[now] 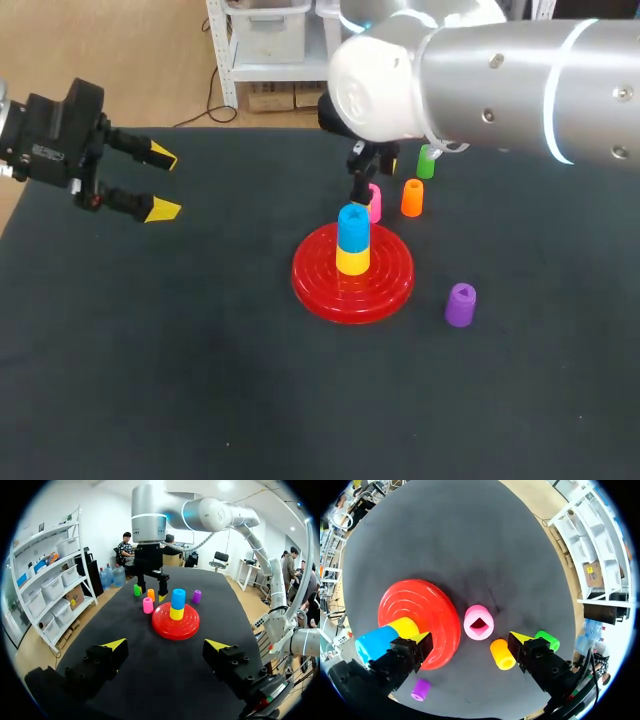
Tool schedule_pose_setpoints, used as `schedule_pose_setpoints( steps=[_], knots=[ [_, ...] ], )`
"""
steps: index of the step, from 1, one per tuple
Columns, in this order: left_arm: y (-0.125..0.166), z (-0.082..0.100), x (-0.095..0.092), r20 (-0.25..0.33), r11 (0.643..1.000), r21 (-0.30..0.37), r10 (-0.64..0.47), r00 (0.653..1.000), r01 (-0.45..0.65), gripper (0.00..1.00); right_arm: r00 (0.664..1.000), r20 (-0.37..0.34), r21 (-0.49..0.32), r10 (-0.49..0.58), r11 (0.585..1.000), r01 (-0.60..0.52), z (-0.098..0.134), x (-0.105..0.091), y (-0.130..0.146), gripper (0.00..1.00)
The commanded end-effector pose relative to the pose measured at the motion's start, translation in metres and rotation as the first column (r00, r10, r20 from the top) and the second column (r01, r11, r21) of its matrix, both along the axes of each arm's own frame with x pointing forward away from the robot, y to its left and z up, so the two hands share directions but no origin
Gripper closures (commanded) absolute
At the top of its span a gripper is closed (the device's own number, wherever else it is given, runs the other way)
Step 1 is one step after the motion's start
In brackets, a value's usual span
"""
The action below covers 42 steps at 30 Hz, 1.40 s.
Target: Pick up and stack the cylinders on the red base in this order: pink,purple,orange,green
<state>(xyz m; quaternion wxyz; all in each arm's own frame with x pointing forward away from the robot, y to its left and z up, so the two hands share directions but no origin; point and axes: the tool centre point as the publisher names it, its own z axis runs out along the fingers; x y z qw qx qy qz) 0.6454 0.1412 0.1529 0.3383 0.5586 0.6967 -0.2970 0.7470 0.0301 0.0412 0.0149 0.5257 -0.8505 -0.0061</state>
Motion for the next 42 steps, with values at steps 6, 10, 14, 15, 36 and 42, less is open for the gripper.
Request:
schedule_pose_setpoints(
  steps=[6,10,14,15,36,42],
  knots=[
    [0.000,-0.001,-0.001,0.004,1.000,-0.002,0.001,1.000,-0.001,0.00,0.999,-0.016,-0.015,-0.042,0.999,0.041,-0.011,0.011,0.002,0.00],
    [0.000,-0.001,-0.001,0.004,1.000,-0.002,0.001,1.000,-0.001,0.00,0.999,-0.019,-0.016,-0.051,0.999,0.050,-0.014,0.013,0.003,0.00],
    [0.000,-0.001,-0.001,0.004,1.000,-0.002,0.001,1.000,-0.001,0.00,0.998,-0.019,-0.017,-0.057,0.998,0.057,-0.015,0.015,0.005,0.00],
    [0.000,-0.001,-0.001,0.004,1.000,-0.002,0.001,1.000,-0.001,0.00,0.998,-0.018,-0.017,-0.058,0.998,0.057,-0.015,0.015,0.006,0.00],
    [0.000,-0.001,-0.001,0.004,1.000,-0.002,0.001,1.000,-0.001,0.00,0.997,-0.006,-0.016,-0.081,0.997,0.081,-0.018,0.013,0.007,0.28],
    [0.000,-0.001,-0.001,0.004,1.000,-0.002,0.001,1.000,-0.001,0.00,0.995,-0.006,-0.016,-0.097,0.995,0.097,-0.020,0.011,0.004,0.39]
  ],
)
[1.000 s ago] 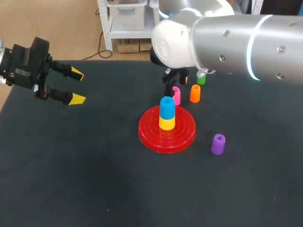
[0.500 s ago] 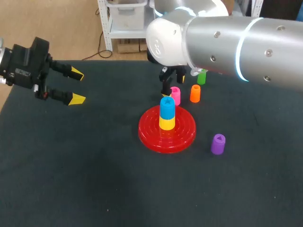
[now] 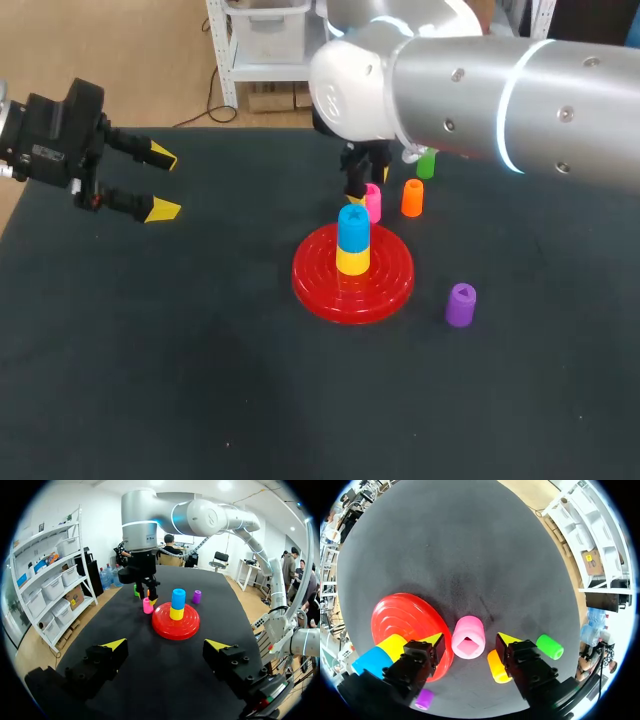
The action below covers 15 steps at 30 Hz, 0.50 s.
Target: Pick up and stack the cylinders on the red base in this order: pink,purple,orange,green
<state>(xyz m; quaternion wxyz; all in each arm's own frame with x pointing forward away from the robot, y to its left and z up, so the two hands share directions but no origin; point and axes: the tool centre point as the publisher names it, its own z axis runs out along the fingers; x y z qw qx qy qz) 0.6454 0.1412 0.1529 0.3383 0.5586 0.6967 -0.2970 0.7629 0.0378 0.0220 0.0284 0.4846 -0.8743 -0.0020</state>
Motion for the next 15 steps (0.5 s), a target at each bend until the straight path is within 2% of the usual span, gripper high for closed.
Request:
schedule_pose_setpoints(
  steps=[1,5,8,11,13,14,15],
  knots=[
    [0.0004,-0.0009,-0.0009,0.004,1.000,-0.002,0.001,1.000,-0.001,0.00,1.000,0.012,0.006,-0.004,1.000,0.004,-0.0004,-0.0056,-0.0034,0.40],
    [0.0004,-0.0009,-0.0009,0.004,1.000,-0.002,0.001,1.000,-0.001,0.00,1.000,0.012,0.004,-0.003,1.000,0.003,-0.0008,-0.0072,-0.0030,0.40],
    [0.0004,-0.0009,-0.0009,0.004,1.000,-0.002,0.001,1.000,-0.001,0.00,1.000,0.012,0.004,-0.002,1.000,0.002,-0.0007,-0.0084,-0.0022,0.51],
    [0.0004,-0.0009,-0.0009,0.004,1.000,-0.002,0.001,1.000,-0.001,0.00,1.000,0.012,-0.003,-0.001,1.000,0.001,-0.0005,-0.0094,-0.0016,0.53],
    [0.0004,-0.0009,-0.0009,0.004,1.000,-0.002,0.001,1.000,-0.001,0.00,1.000,0.011,-0.011,0.001,1.000,-0.001,-0.0003,-0.0103,-0.0010,0.67],
    [0.0004,-0.0009,-0.0009,0.004,1.000,-0.002,0.001,1.000,-0.001,0.00,1.000,0.011,-0.014,0.000,1.000,0.000,0.0012,-0.0110,-0.0009,0.91],
    [0.0004,-0.0009,-0.0009,0.004,1.000,-0.002,0.001,1.000,-0.001,0.00,1.000,0.010,-0.017,-0.004,1.000,0.004,0.0029,-0.0112,-0.0012,1.00]
  ],
)
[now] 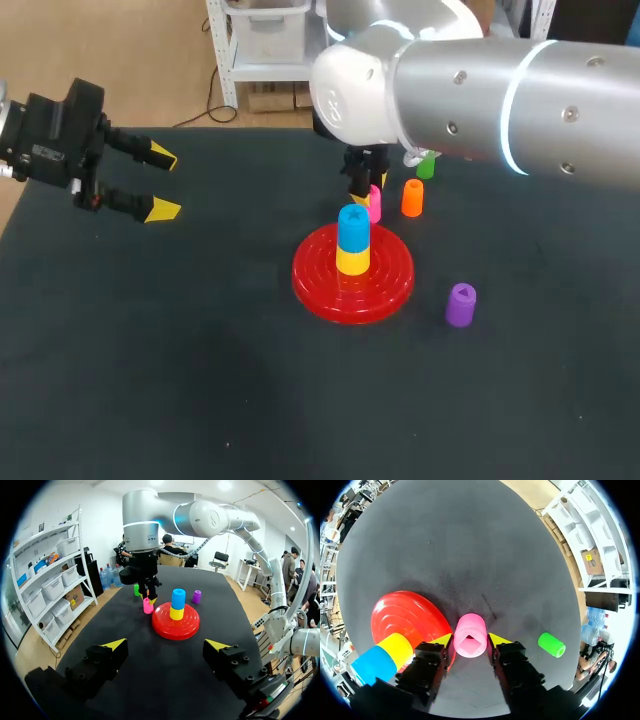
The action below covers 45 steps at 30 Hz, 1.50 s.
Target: Pick up and stack the cylinders on the red base in this order: pink,purple,orange,green
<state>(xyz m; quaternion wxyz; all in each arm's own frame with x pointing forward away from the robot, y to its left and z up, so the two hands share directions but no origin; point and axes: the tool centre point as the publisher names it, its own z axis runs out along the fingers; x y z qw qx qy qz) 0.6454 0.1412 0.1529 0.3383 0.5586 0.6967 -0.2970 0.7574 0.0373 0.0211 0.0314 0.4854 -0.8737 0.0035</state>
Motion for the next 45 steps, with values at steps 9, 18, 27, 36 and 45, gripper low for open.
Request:
schedule_pose_setpoints(
  steps=[9,18,27,36,45],
  knots=[
    [0.000,-0.001,-0.001,0.004,1.000,-0.002,0.001,1.000,-0.001,0.00,0.998,0.033,-0.023,-0.049,0.998,0.050,0.066,-0.004,-0.010,1.00],
    [0.000,-0.001,-0.001,0.004,1.000,-0.002,0.001,1.000,-0.001,0.00,0.993,0.118,0.004,-0.002,1.000,0.001,0.149,-0.020,0.001,1.00],
    [0.000,-0.001,-0.001,0.004,1.000,-0.002,0.001,1.000,-0.001,0.00,0.976,0.188,0.035,0.113,0.992,-0.122,0.168,-0.058,0.018,1.00],
    [0.000,-0.001,-0.001,0.004,1.000,-0.002,0.001,1.000,-0.001,0.00,0.965,0.190,0.060,0.181,0.979,-0.196,0.160,-0.095,0.021,1.00],
    [0.000,-0.001,-0.001,0.004,1.000,-0.002,0.001,1.000,-0.001,0.00,0.969,0.140,0.087,0.205,0.972,-0.218,0.155,-0.109,0.021,1.00]
  ],
)
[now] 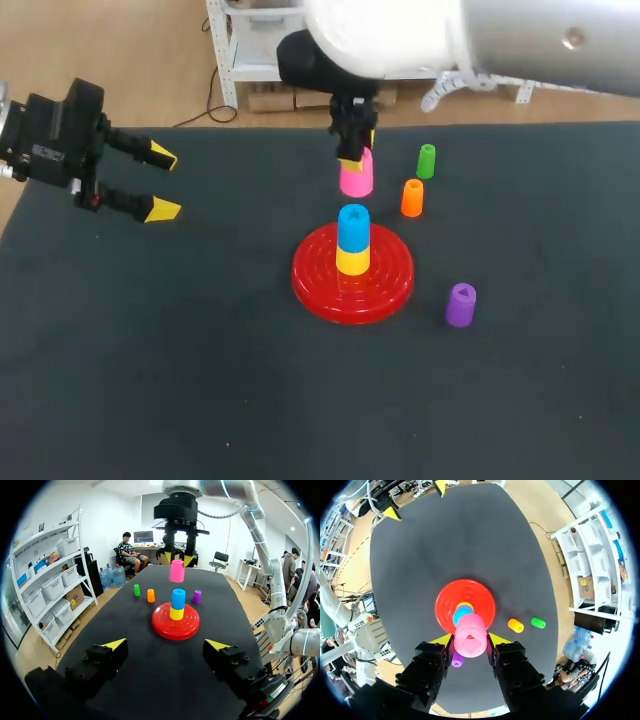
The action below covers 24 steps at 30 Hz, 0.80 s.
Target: Pick up and stack the cylinders on the red base in this order: pink,purple,orange,green
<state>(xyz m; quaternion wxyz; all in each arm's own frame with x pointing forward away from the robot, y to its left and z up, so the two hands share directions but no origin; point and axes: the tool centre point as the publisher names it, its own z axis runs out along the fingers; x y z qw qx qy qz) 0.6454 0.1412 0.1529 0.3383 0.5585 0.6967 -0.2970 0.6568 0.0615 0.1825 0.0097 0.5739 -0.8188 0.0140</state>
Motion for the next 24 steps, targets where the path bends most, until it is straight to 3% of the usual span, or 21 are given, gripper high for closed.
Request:
schedule_pose_setpoints(
  steps=[1,10,24],
  knots=[
    [0.000,-0.001,-0.001,0.004,1.000,-0.002,0.001,1.000,-0.001,0.00,0.998,0.062,0.100,0.001,0.995,-0.007,-0.008,-0.008,-0.003,1.00],
    [0.000,-0.001,-0.001,0.004,1.000,-0.002,0.001,1.000,-0.001,0.00,1.000,-0.026,0.089,-0.004,0.996,0.006,-0.022,-0.006,0.000,1.00],
    [0.000,-0.001,-0.001,0.004,1.000,-0.002,0.001,1.000,-0.001,0.00,0.996,-0.079,0.055,0.028,0.998,-0.023,-0.030,-0.009,0.004,1.00]
  ],
)
